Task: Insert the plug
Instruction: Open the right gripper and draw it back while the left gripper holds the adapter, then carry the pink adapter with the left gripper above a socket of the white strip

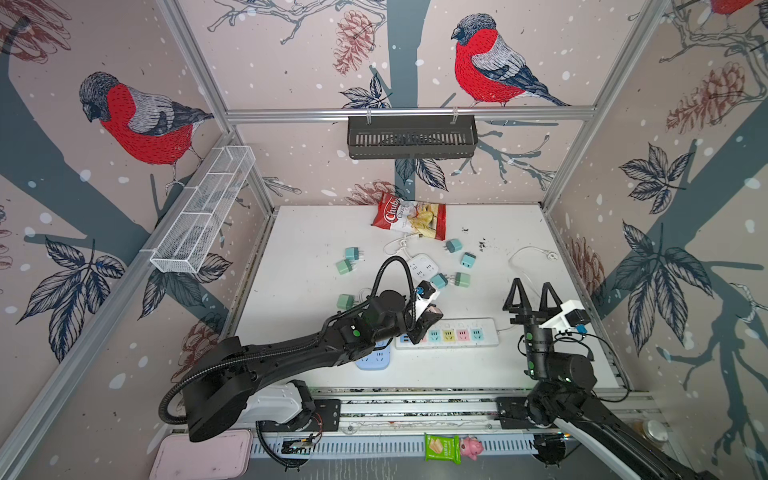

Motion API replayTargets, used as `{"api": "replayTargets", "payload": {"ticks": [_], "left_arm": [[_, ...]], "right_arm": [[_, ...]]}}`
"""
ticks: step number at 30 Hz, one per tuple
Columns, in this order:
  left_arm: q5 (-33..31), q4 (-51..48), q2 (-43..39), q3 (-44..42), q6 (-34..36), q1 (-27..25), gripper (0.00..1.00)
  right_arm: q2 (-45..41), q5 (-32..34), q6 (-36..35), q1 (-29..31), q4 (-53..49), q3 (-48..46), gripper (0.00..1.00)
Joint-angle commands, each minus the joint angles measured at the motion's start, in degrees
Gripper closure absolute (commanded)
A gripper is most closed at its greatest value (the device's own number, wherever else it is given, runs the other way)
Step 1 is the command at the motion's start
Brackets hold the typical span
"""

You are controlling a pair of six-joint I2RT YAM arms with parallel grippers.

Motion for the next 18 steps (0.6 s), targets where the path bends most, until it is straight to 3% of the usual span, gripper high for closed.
{"api": "replayTargets", "payload": {"ticks": [1,4,9,14,18], "left_arm": [[-1.29,-5.79,3.15,3.75,4.92,-1.42,1.0],[-0.76,-10.36,6.54,6.98,9.31,-1.86,1.0],[8.5,-18.77,12.6,17.41,18.69,-3.39,1.0],[5.83,-23.78,18.8,27.55,27.24,-4.2,1.0],[6.97,-28.25,23.39,33.24,29.9,-4.19,1.0]], "right_arm": [[-0.17,1.89,4.43,-1.42,-0.98,-11.98,0.0],[-0.18,1.05,7.18,-4.03,-3.06,-11.47,0.0],[-0.25,-6.82,10.62,-10.44,-6.56,-10.64,0.0],[-0.26,-13.23,18.26,-19.83,-12.11,-9.23,0.0],[0.2,-23.4,23.2,-29.59,-13.1,-9.37,0.0]]}}
